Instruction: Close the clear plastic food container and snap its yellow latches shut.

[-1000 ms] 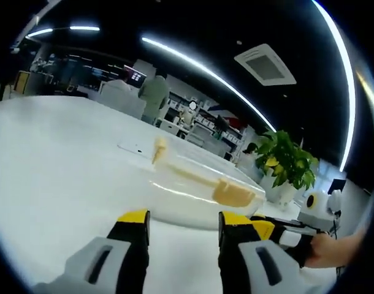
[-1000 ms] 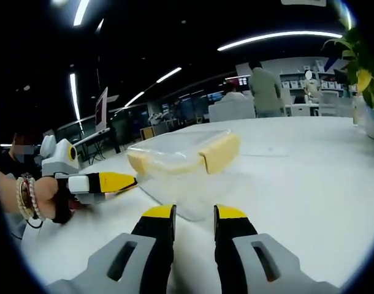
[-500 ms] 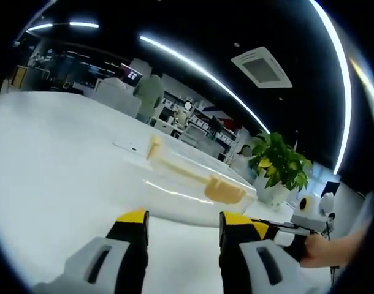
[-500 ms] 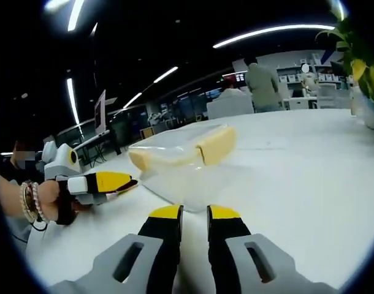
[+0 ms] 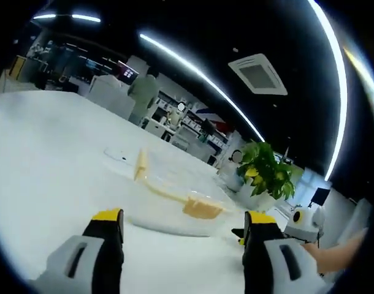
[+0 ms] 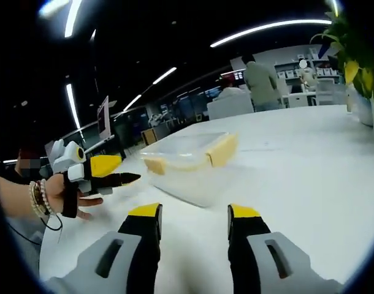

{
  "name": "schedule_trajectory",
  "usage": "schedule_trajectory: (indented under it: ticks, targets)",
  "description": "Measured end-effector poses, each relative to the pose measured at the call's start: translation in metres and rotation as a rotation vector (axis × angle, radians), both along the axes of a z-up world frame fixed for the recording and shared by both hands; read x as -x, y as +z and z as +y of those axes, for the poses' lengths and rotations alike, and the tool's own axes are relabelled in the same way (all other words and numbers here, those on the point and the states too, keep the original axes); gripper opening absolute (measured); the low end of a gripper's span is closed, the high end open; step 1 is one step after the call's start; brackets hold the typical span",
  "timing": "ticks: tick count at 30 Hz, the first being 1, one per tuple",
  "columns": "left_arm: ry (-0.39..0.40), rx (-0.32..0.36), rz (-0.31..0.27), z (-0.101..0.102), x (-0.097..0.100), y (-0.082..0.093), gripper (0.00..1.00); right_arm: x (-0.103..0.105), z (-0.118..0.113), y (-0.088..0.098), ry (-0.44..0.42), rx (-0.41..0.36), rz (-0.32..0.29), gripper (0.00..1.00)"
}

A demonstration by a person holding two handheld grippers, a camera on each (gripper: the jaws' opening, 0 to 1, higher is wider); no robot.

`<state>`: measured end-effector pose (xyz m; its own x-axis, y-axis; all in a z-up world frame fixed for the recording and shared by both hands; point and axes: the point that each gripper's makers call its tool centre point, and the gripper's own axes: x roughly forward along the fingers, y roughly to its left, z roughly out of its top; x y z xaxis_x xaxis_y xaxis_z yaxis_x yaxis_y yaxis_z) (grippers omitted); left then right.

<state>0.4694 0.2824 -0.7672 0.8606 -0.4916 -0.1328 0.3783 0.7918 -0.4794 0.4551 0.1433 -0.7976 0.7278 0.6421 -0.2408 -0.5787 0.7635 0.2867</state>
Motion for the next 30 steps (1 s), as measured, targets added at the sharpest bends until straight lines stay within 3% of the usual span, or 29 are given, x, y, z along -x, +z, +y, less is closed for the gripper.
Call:
schedule_trajectory:
  ticks: [9, 19, 23, 29, 30]
  targets:
    - [-0.033, -0.018, -0.041, -0.007, 0.019, 0.035, 0.79, 0.025, -0.004, 0.035, -0.020, -0.023, -0.054, 0.43]
    - [-0.092, -0.076, -0.093, -0.010, 0.052, 0.073, 0.79, 0.059, -0.014, 0.060, -0.088, -0.048, -0.074, 0.40]
    - [-0.116, -0.141, -0.074, -0.002, 0.074, 0.080, 0.77, 0.078, -0.010, 0.065, -0.074, -0.076, -0.053, 0.40]
    - [-0.201, -0.248, -0.092, 0.011, 0.117, 0.087, 0.75, 0.104, -0.009, 0.075, -0.086, -0.060, -0.054, 0.41]
    - [-0.210, -0.242, -0.094, 0.012, 0.122, 0.091, 0.74, 0.110, -0.009, 0.077, -0.092, -0.056, -0.054, 0.41]
